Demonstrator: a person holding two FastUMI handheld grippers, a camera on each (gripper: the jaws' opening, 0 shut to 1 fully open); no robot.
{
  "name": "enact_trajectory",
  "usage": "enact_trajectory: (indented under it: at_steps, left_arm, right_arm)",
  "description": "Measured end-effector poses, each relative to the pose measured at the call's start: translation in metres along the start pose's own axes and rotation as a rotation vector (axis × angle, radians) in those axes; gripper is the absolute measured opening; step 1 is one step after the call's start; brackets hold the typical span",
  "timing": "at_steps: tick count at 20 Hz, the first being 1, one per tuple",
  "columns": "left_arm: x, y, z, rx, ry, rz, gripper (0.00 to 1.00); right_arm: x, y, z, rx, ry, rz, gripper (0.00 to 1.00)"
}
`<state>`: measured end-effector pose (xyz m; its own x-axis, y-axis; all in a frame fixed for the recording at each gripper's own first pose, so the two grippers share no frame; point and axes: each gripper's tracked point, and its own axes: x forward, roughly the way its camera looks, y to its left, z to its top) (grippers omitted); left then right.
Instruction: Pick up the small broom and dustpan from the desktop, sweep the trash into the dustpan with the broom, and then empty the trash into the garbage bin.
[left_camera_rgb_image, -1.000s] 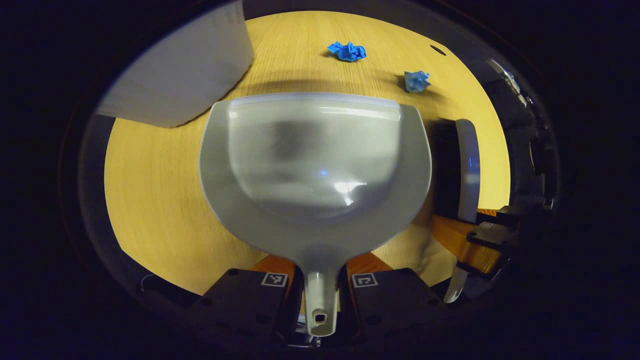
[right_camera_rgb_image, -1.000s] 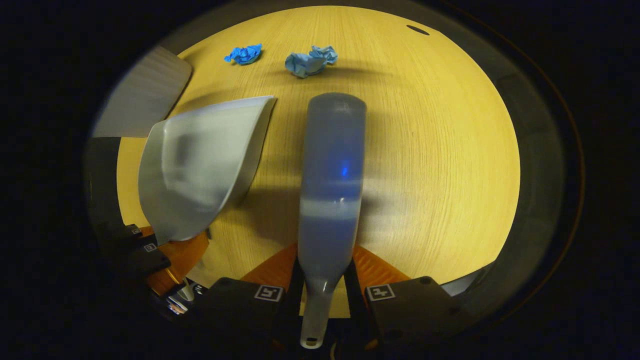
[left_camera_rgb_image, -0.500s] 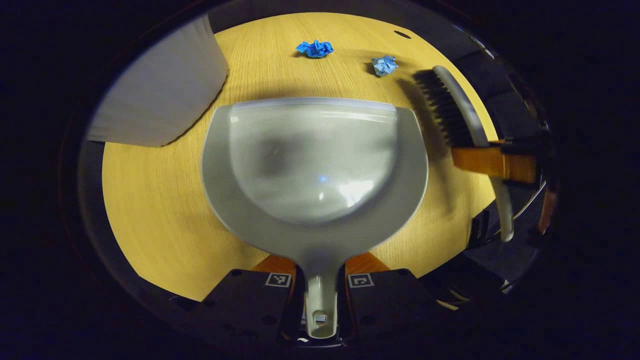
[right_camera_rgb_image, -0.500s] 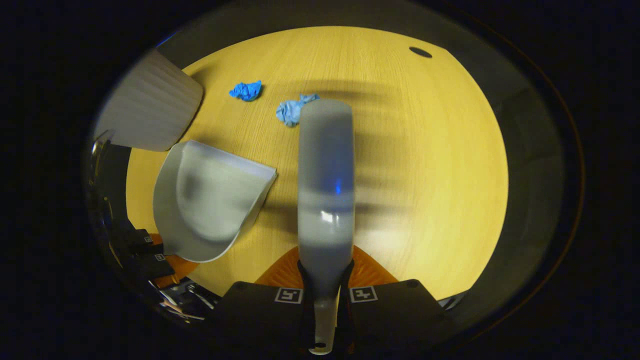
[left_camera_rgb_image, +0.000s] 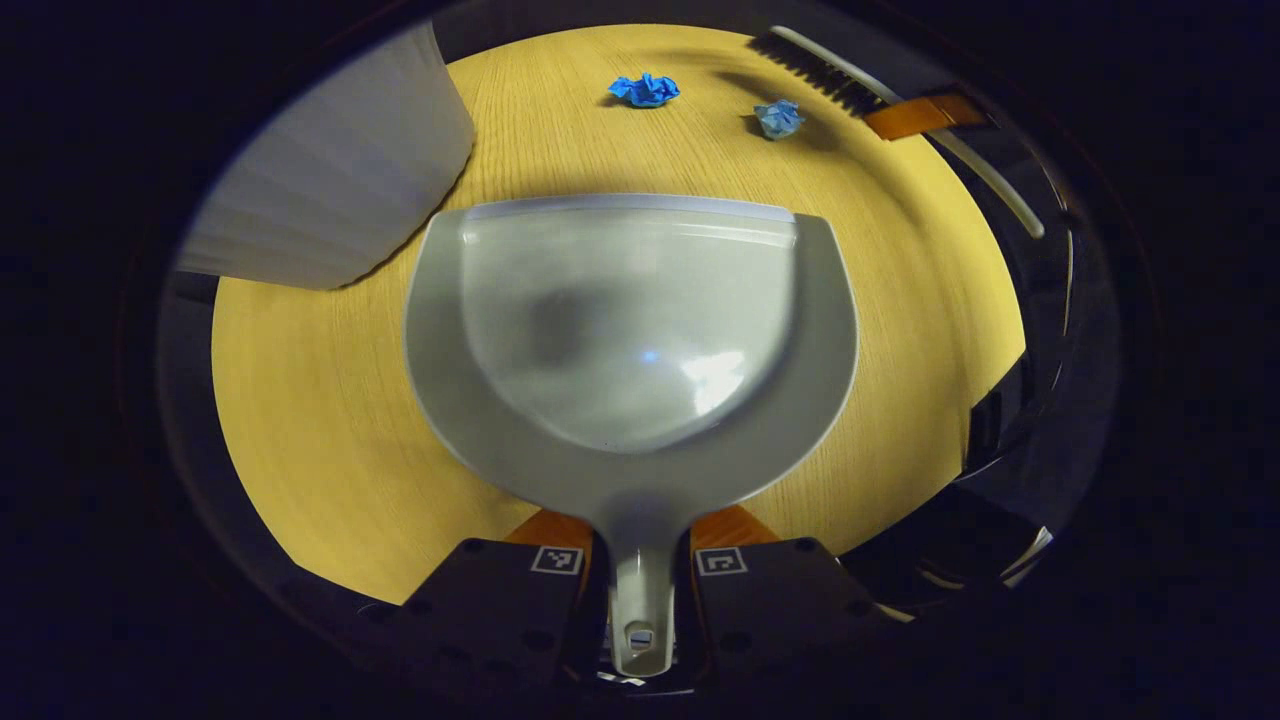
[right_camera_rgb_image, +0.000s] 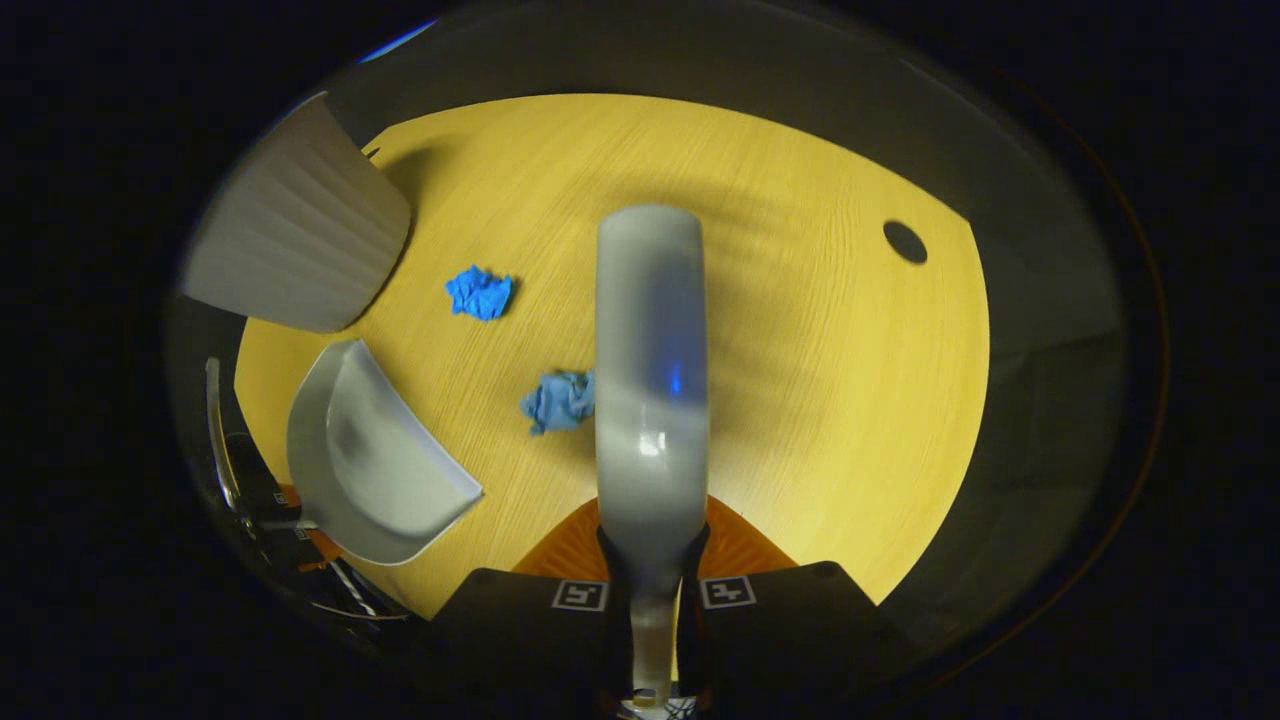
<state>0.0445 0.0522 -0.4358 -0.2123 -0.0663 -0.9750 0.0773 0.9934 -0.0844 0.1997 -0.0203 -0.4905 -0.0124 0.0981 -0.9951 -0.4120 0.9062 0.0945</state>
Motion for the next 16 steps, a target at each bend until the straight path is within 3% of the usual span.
enact_trajectory:
  at_steps: [3, 5, 8, 10, 12, 14, 16]
  left_arm:
    - [0.001, 0.006, 0.000, 0.016, 0.003, 0.003, 0.24]
    - [0.001, 0.009, 0.000, 0.033, 0.004, 0.005, 0.24]
    - [0.001, 0.015, 0.000, 0.075, 0.010, 0.015, 0.24]
    - [0.000, 0.019, 0.000, 0.102, 0.025, 0.025, 0.24]
    - [0.000, 0.020, 0.003, 0.126, 0.025, 0.027, 0.24]
    - [-0.002, 0.025, 0.002, 0.161, 0.035, 0.035, 0.24]
    - [-0.004, 0.027, 0.004, 0.182, 0.036, 0.040, 0.24]
  right_arm:
    - [0.017, -0.001, 0.046, -0.211, -0.002, -0.059, 0.18]
    - [0.038, 0.015, 0.059, -0.301, 0.007, -0.048, 0.18]
    - [0.067, 0.024, 0.049, -0.469, 0.083, -0.069, 0.18]
    - [0.059, 0.033, 0.052, -0.564, 0.090, -0.064, 0.18]
    - [0.052, 0.052, 0.032, -0.633, 0.159, 0.017, 0.18]
    - [0.050, 0.047, 0.024, -0.717, 0.227, 0.032, 0.18]
    - [0.044, 0.062, 0.026, -0.694, 0.248, 0.136, 0.19]
